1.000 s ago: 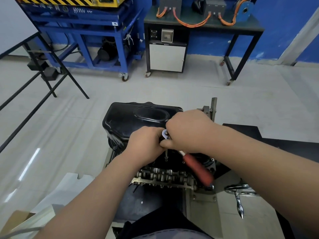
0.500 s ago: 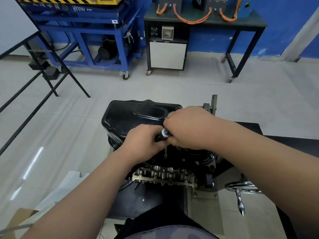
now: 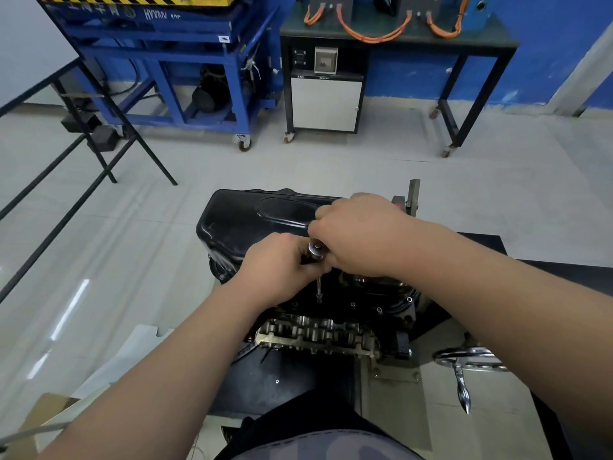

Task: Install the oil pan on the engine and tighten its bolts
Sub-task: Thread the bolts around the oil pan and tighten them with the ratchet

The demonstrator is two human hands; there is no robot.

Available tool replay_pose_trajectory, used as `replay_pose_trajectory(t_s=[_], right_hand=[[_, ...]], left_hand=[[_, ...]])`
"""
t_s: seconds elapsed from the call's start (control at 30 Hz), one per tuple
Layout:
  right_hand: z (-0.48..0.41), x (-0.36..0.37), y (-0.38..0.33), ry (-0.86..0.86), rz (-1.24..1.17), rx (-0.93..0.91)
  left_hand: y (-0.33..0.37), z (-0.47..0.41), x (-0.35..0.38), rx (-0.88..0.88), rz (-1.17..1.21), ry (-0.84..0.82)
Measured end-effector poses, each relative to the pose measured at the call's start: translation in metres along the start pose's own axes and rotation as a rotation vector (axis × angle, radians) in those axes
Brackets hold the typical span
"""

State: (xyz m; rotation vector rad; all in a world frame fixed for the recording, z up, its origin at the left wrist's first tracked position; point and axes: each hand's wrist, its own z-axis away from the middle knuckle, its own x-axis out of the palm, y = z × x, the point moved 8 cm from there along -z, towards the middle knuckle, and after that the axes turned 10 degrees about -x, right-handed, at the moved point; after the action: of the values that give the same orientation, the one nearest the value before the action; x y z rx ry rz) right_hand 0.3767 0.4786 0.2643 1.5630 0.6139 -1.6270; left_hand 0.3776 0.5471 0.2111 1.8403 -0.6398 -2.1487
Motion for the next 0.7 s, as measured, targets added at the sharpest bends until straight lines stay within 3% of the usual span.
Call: replay_pose_trajectory(t_s=[0.2,0.4,0.6,0.7], right_hand=[[0.0103,-0.0043,0.0017,0.023,-0.013,0.176],[0.0021,-0.0045,-0.0015,-0.005,-0.019,-0.024],[0.0084,-0.0047,-0.0023,0.043,0.003,0.138],[0.0047,-0.0008,-0.0027,0.059,-0.063,0.103]], left_hand=[[0.0004,0.0021,-0.0008,-0.016,-0.070,0.081],[-0.0002,0.0013,-0.0026,0.012,0.014,0.012],[0.0008,0.0043,-0.0019,0.001,-0.049,0.054],[-0.0020,0.0026,-0.0026,0.001,0.041,0.030]])
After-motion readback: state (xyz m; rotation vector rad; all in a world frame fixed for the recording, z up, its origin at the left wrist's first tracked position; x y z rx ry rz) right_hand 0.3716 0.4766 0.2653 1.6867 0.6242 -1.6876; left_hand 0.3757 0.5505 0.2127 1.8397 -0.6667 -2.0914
